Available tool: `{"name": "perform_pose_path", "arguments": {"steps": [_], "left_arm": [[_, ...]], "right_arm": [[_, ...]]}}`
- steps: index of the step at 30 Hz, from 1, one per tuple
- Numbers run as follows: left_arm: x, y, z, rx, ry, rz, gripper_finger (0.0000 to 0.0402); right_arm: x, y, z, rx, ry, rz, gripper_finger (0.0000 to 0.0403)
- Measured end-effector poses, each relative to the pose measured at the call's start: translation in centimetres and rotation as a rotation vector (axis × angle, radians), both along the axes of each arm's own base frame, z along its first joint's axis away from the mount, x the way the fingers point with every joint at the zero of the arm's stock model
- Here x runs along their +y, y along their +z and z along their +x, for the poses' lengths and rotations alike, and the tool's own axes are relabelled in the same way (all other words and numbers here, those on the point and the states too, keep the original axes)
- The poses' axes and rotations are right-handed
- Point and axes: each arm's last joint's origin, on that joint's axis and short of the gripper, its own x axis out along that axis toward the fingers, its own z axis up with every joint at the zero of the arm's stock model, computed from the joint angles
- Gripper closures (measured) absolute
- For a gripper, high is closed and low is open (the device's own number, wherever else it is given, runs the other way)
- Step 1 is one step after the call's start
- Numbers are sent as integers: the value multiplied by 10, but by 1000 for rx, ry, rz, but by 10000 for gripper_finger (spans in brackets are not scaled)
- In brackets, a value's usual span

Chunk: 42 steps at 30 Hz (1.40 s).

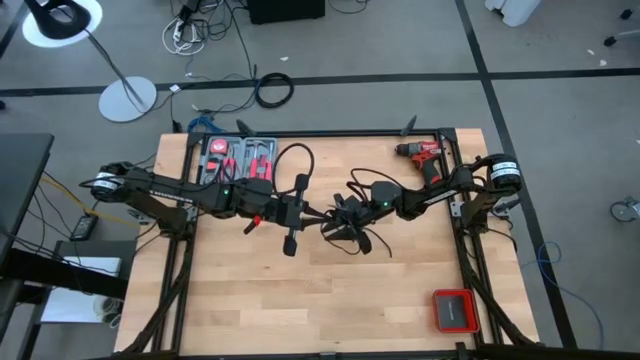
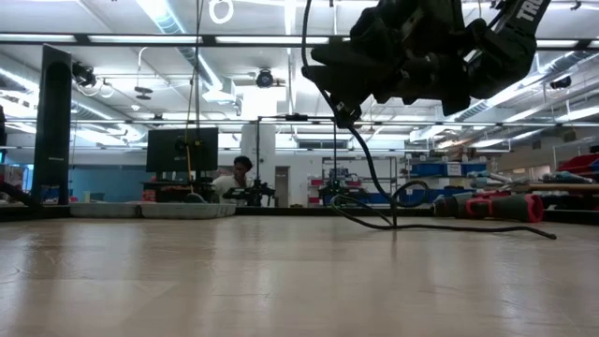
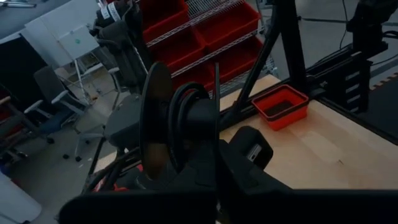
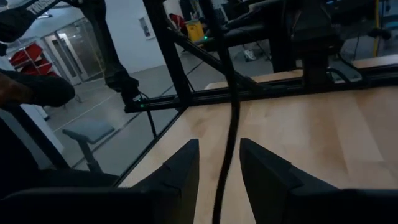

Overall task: Coil cords
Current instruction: Uncoil the black wire from the black spool

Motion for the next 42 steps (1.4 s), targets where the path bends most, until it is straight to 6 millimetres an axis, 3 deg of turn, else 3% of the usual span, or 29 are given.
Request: {"name": "perform_pose_path", "arguments": {"steps": [16, 19, 23, 31, 42], "left_arm": [[0, 5, 1, -52, -1, 26, 402], [0, 5, 1, -51, -1, 21, 402], [0, 5, 1, -51, -1, 21, 401], [-2, 2, 0, -11, -51, -40, 401], [-5, -16, -4, 203, -86, -165, 401]], "right_arm": [[8, -6, 1, 58, -95, -7, 291], [9, -6, 1, 51, -105, -28, 316], [9, -7, 0, 61, -103, -45, 383], [7, -10, -2, 113, -102, -71, 396], [-17, 17, -16, 111, -185, -166, 397]]}}
